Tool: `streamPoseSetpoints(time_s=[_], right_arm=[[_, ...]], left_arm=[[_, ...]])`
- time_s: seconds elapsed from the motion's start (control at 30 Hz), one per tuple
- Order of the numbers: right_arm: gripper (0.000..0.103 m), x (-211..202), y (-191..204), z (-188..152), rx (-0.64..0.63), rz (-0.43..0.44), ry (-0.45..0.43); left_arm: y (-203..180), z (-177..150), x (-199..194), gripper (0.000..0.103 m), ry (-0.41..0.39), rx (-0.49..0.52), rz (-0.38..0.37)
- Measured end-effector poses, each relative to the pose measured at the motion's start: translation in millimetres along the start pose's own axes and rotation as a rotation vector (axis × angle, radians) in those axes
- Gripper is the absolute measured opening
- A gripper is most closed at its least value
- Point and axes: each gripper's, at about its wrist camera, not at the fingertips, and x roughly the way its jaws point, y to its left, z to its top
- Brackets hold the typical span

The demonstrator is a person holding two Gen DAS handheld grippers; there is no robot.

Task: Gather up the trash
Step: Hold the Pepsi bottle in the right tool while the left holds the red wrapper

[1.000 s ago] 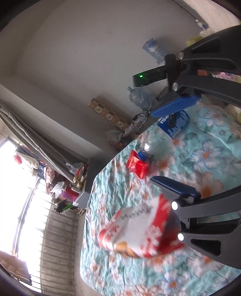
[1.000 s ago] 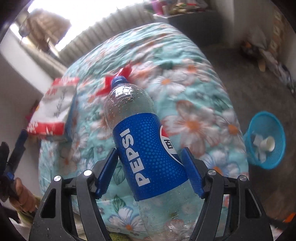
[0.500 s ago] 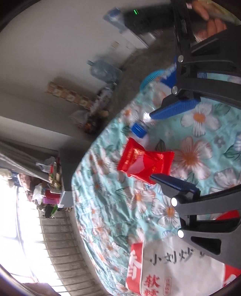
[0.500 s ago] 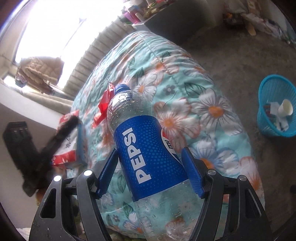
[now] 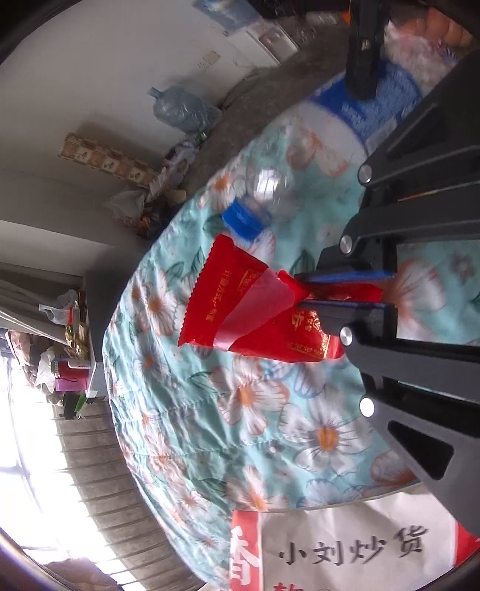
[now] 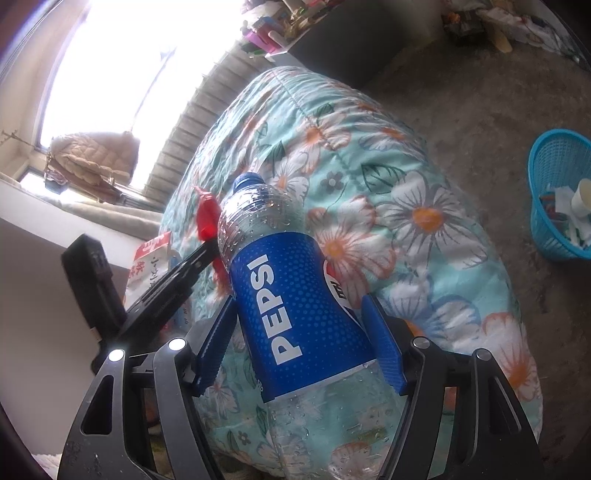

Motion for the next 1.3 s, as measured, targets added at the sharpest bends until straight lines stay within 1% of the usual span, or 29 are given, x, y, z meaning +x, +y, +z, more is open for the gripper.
streamPoseSetpoints(time_s=[0.1,0.17,0.23,0.3,0.33,0.37,0.4,0.47,0.57,0.63,0.67,0.77,0.83,0.87,0.9,0.97,1.07,1.3], right_arm=[[0.064,-1,-1,-1,0.008,0.008,0.002],[0.064,-1,-2,-1,0.010,0.011,0.001],[0.064,-1,-1,-2,0.010,0.012,0.002],[0.064,-2,-1,-2,0.008,0.010,0.002],[0.064,-1,-1,-2,0.006,0.009,0.003],[0.064,-1,0,-2,0.004,0.007,0.003],[0.064,-1,1,-1,0.003,0.005,0.004],[0.064,0,2,-1,0.001,0.002,0.005],[0.064,1,4,-1,-0.003,-0.004,0.006],[0.064,1,5,-1,-0.006,-0.009,0.006],[0.064,2,6,-1,-0.007,-0.010,0.006],[0.064,3,7,-2,-0.008,-0.012,0.005],[0.064,3,8,-3,-0.008,-0.013,0.005],[0.064,3,8,-3,-0.010,-0.014,0.005],[0.064,2,8,-3,-0.011,-0.015,0.005],[0.064,3,8,-3,-0.010,-0.013,0.005],[0.064,3,7,-3,-0.009,-0.009,0.007],[0.064,8,10,-5,-0.013,-0.005,0.015]], left_arm=[[-4,-11,-25,0.007,0.011,-0.032,-0.086],[-8,-26,-39,0.007,0.038,-0.044,-0.139],[-8,-42,-48,0.007,0.085,-0.069,-0.188],[-6,-62,-53,0.009,0.152,-0.113,-0.241],[-5,-69,-55,0.011,0.179,-0.134,-0.260],[-5,-75,-56,0.016,0.192,-0.147,-0.271],[-5,-82,-58,0.026,0.192,-0.163,-0.283],[-5,-88,-67,0.040,0.148,-0.183,-0.309],[-7,-91,-83,0.045,0.045,-0.166,-0.349],[-7,-89,-88,0.045,0.001,-0.160,-0.344],[-5,-88,-86,0.045,-0.001,-0.163,-0.327],[0,-85,-71,0.045,0.023,-0.174,-0.237],[8,-85,-58,0.045,0.056,-0.213,-0.180],[12,-87,-56,0.045,0.063,-0.231,-0.174],[15,-89,-52,0.045,0.074,-0.255,-0.179],[19,-92,-49,0.045,0.084,-0.271,-0.188],[16,-94,-51,0.045,0.079,-0.260,-0.197],[-1,-100,-52,0.045,0.074,-0.220,-0.255]])
